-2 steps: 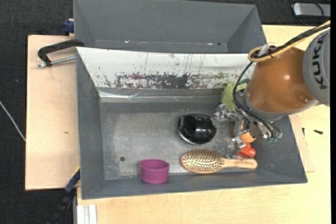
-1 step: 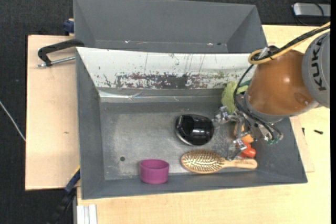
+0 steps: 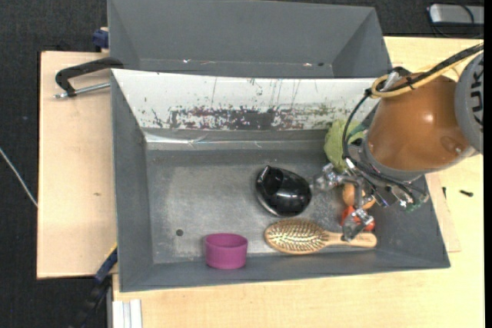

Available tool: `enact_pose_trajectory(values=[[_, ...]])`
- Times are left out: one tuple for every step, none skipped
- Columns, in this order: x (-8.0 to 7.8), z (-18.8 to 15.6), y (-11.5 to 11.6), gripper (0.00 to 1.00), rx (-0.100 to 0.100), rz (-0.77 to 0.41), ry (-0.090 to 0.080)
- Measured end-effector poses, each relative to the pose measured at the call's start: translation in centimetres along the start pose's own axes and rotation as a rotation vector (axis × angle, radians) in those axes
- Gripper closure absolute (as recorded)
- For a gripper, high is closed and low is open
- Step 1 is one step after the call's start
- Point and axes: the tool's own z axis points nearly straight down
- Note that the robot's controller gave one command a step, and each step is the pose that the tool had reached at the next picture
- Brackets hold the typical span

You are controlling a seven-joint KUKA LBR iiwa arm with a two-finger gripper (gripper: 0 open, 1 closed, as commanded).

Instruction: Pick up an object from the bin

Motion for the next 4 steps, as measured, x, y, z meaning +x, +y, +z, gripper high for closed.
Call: enact_pose_trajectory(values=[[1.0, 5.2, -0.4, 0.0, -0.009, -0.072, 0.012], [-1.5, 4.9, 3.3, 1.0, -0.005, -0.285, 0.007], [-1.5, 4.9, 3.3, 1.0, -0.005, -0.285, 0.007], [-1.5, 4.7, 3.3, 1.0, -0.006, -0.284, 0.006]])
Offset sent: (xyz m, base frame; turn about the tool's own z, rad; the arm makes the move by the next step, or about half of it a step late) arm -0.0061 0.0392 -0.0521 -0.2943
